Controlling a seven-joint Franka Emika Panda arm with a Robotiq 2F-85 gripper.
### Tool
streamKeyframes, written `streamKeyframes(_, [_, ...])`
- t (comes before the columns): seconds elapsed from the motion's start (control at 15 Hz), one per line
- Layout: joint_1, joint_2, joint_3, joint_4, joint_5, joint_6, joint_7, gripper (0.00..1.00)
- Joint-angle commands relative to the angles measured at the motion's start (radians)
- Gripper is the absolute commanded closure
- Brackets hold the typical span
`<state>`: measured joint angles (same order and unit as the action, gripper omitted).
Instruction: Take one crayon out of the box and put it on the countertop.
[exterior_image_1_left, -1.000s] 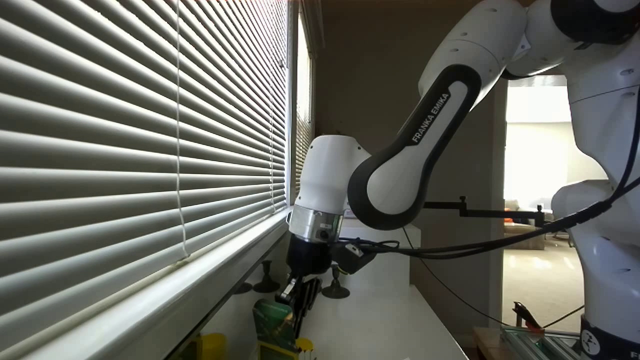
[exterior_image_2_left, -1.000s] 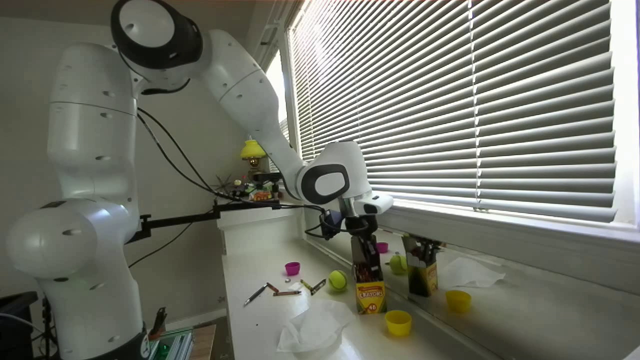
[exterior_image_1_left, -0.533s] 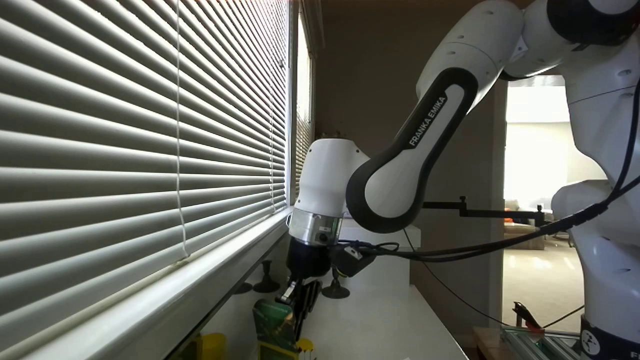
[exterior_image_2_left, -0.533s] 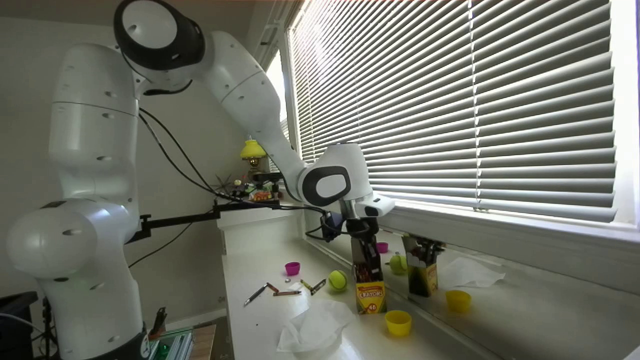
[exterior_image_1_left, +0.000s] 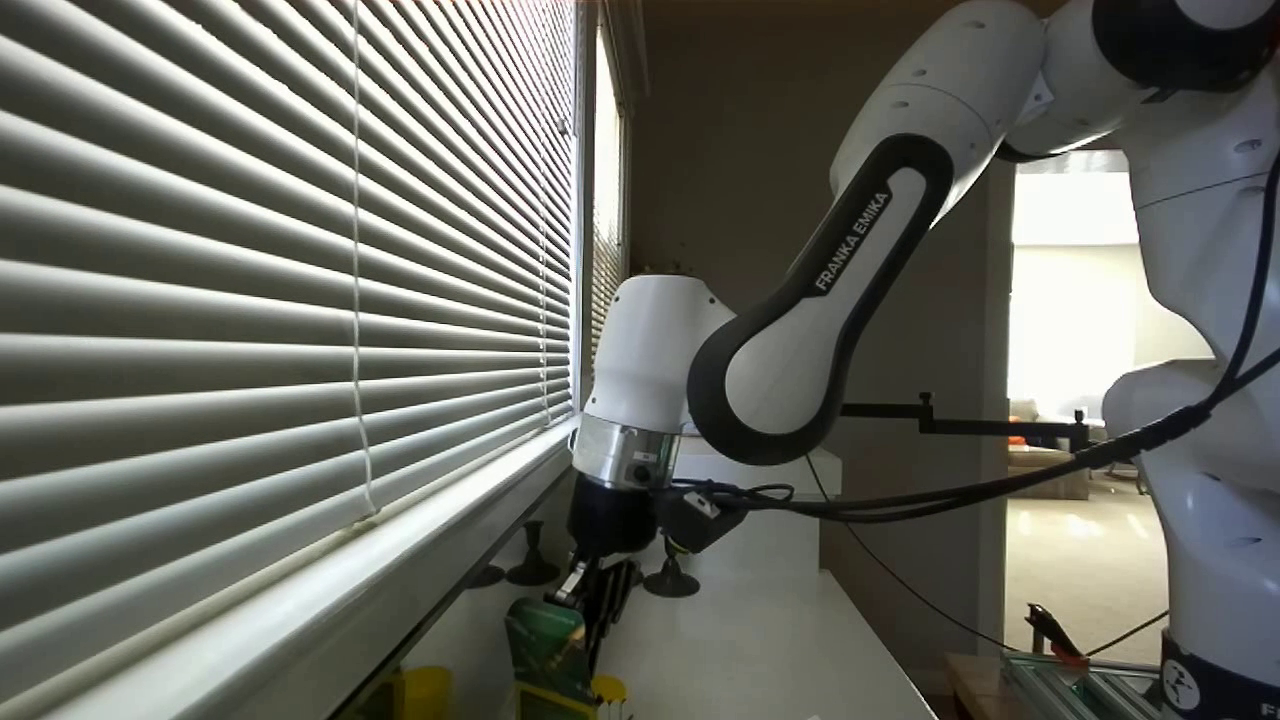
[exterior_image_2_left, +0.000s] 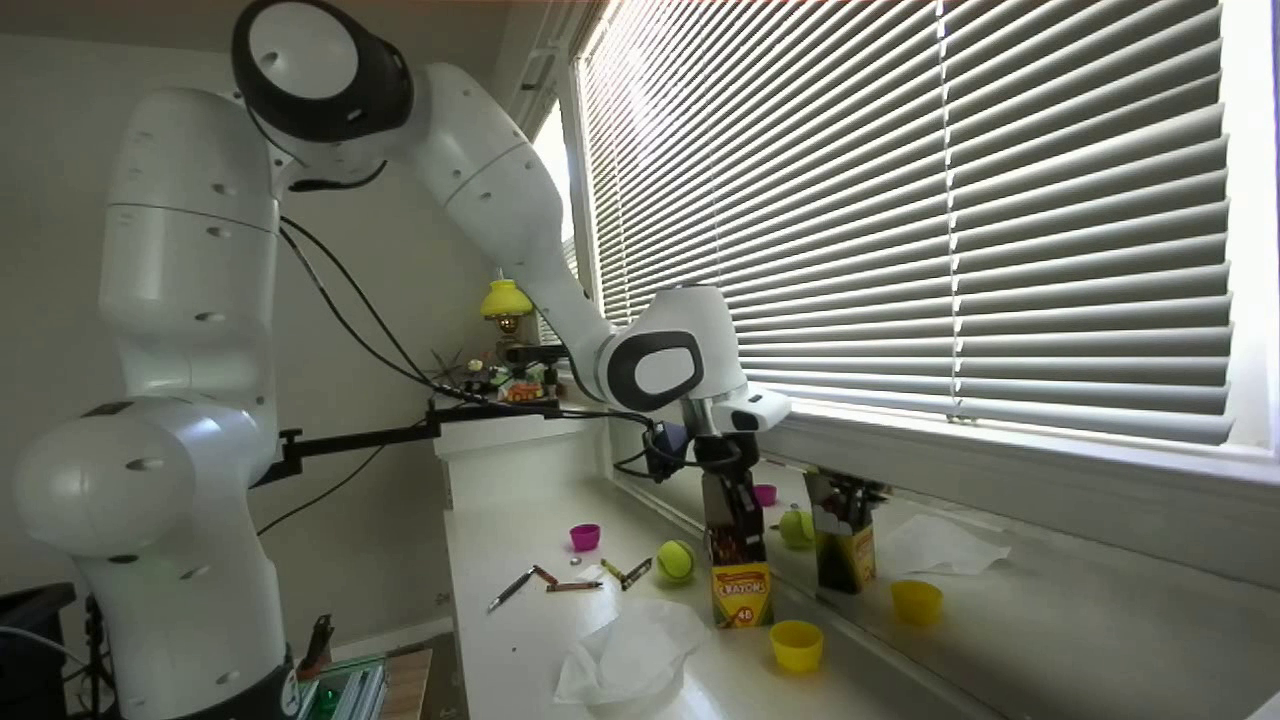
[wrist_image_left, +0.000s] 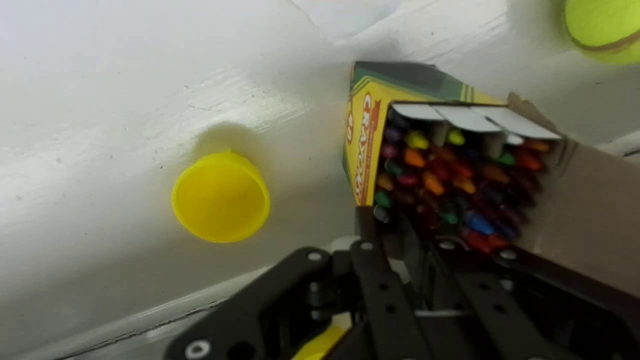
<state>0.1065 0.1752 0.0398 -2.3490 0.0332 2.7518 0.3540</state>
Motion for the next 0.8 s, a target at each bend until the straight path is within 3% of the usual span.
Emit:
streamKeyframes(0.0, [0.017,0.018,-0.013,0.022,-0.021,0.0,0.037,0.8])
streamKeyframes(0.73, [0.019,0.037,-0.016,0.031,-0.022,-0.001,0.037,0.82])
